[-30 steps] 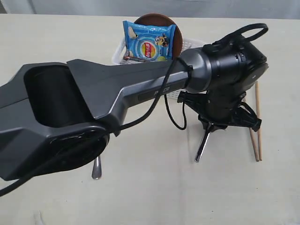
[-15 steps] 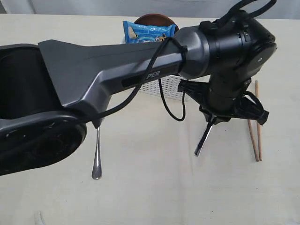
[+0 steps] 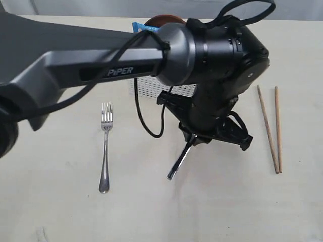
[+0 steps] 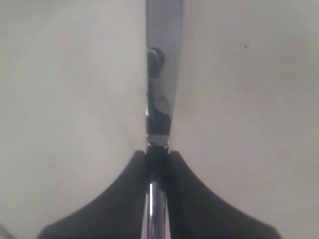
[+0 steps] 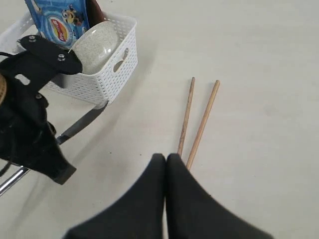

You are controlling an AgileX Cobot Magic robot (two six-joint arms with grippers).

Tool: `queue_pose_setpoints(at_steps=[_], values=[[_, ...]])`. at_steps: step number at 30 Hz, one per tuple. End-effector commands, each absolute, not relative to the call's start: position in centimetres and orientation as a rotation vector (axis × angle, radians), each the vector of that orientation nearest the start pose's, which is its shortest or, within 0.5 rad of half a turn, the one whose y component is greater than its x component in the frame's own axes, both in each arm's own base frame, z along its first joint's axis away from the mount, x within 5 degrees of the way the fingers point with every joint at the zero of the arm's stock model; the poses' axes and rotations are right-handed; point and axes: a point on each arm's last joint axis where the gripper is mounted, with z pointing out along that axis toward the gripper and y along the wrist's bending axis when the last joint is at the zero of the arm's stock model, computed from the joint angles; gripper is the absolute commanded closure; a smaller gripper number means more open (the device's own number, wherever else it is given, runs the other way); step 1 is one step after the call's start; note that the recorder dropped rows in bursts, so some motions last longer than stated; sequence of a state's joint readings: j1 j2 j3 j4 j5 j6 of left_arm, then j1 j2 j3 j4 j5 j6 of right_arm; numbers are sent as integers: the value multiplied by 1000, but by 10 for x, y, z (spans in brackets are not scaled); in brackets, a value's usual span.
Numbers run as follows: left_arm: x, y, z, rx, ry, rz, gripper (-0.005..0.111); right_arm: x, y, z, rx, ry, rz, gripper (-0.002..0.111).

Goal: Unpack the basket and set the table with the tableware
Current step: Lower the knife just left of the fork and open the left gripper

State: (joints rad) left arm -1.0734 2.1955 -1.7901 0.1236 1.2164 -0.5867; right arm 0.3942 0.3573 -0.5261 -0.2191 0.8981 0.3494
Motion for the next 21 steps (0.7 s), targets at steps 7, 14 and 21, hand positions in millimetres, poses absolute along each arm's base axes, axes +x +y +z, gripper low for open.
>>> queue_pose_setpoints(at_steps=[7, 14, 21], values=[[212, -330, 201, 699, 2968, 165, 107, 59, 9, 289, -120, 2185, 157, 108], [226, -276, 218, 504, 2988, 112, 107, 59, 9, 289, -120, 2185, 159, 108], [234, -218, 215, 228, 3049, 100, 107, 59, 9, 289, -120, 2185, 159, 108]])
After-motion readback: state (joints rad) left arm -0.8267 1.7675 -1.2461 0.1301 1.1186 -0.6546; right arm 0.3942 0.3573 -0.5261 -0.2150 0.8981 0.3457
